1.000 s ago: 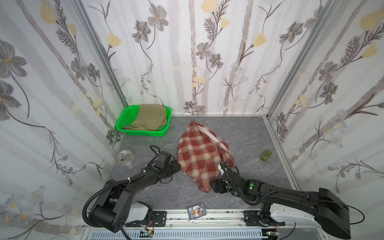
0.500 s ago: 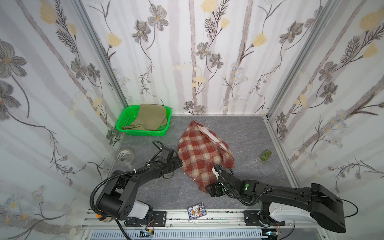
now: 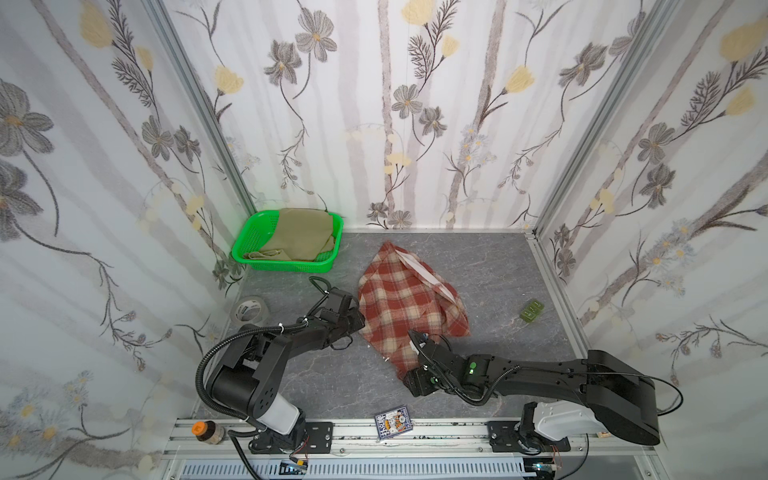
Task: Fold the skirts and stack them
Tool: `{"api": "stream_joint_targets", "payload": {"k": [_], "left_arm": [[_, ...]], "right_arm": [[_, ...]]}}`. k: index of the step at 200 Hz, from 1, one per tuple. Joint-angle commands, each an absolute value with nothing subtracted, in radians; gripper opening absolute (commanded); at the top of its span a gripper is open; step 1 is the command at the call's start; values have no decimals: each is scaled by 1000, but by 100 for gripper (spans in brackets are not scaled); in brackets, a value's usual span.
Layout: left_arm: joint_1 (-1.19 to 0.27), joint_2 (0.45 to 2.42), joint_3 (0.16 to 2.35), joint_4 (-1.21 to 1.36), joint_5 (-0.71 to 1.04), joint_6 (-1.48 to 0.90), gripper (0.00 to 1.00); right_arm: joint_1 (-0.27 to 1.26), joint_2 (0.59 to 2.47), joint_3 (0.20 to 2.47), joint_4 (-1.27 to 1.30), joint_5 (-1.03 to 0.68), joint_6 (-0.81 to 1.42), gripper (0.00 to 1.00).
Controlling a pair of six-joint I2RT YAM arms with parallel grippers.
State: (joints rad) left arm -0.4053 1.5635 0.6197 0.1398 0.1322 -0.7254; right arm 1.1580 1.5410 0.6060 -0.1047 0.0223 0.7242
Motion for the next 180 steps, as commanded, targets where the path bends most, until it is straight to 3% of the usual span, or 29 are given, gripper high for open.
{"api": "stream_joint_targets", "payload": {"k": [1,22,55,86,111,148,180], "left_arm": [[-408,1576,608,71,133,-716,39],[-407,1569,606,71,138,-716,34],[-407,1536,613,70,154,-726,21],[-407,1481,617,68,144,-734,0],[-405,1424,612,64,138,-741,0],[-384,1325,640,23,107,-746,0],[-347,1216,716,0,11,-757,0]], "right_arm": [[1161,1560,621,-145,56,737,77],[1161,1582,632,-168,73,752,70],[1161,1642,682,-235,115,742,43],[1161,1643,687,-240,133,746,16],[1160,1617,685,-268,169,761,2],[1115,1499,716,-352,241,728,0],[985,1376,761,-406,270,631,0]]}}
